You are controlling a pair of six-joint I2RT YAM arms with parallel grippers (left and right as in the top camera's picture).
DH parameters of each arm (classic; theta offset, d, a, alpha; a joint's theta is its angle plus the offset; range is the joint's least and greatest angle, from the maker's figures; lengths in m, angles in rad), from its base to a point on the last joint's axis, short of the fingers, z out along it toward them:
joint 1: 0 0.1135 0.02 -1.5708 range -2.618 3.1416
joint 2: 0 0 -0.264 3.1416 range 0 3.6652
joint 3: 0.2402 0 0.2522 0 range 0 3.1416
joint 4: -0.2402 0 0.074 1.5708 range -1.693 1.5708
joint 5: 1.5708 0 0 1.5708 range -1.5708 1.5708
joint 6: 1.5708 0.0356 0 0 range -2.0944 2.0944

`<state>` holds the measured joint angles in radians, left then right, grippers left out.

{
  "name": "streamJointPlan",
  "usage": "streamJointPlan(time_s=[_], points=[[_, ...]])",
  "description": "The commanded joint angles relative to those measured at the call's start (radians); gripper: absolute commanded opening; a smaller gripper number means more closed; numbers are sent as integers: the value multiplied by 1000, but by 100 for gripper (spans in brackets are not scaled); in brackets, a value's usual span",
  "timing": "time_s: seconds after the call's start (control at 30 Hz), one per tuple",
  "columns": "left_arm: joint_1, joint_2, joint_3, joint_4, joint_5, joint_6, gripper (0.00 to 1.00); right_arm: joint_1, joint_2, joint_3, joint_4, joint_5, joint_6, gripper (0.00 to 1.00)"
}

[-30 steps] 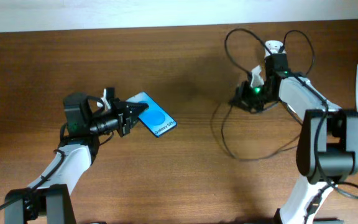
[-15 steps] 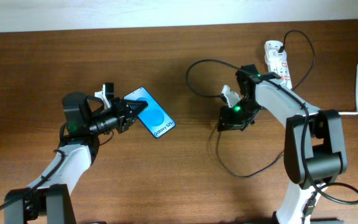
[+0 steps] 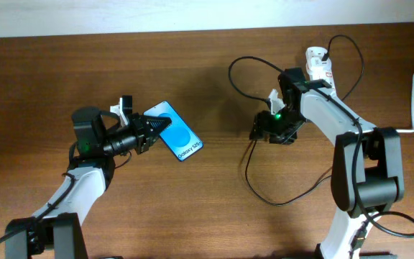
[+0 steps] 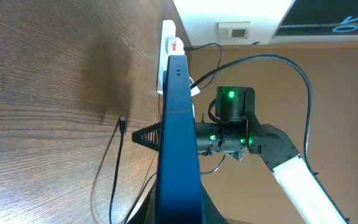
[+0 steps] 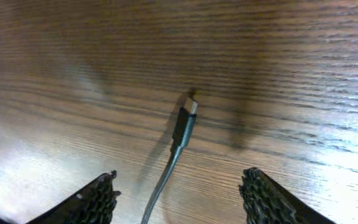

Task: Plug charger to phone and switch on socket
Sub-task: 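Lift the cable with the right gripper and carry it toward the phone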

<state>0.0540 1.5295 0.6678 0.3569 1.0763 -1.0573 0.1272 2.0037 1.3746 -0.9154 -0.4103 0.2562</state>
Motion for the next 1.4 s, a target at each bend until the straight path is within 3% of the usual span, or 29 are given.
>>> streamJointPlan(time_s=[0.0, 0.07, 0.27, 0.37, 0.53, 0.67, 0.73, 0.87, 1.0, 1.07, 1.37], points=[[3, -15, 14, 6, 34, 19, 0, 26, 6, -3, 17, 8, 135, 58], [3, -15, 14, 1, 45, 19, 0, 23, 16, -43, 23, 8, 193, 52], [3, -15, 14, 1, 53, 19, 0, 23, 16, -155, 137, 8, 237, 50], [3, -15, 14, 1, 53, 19, 0, 23, 16, -206, 190, 7, 278, 34], [3, -15, 14, 1, 53, 19, 0, 23, 16, -256, 260, 8, 280, 24], [3, -15, 14, 1, 53, 19, 0, 23, 16, -281, 285, 27, 280, 4], [3, -15, 14, 0, 54, 19, 0, 23, 16, -282, 286, 55, 277, 4], [3, -15, 14, 0, 61, 0, 0, 17, 2, -272, 304, 0, 190, 4], [3, -15, 14, 11, 82, -56, 0, -11, -93, -224, 261, -345, -87, 4], [3, -15, 14, 61, 135, -56, 0, -17, -164, -220, 181, -426, -179, 4], [9, -15, 44, 107, 403, -399, 0, -16, -430, -220, -255, -457, -404, 4]])
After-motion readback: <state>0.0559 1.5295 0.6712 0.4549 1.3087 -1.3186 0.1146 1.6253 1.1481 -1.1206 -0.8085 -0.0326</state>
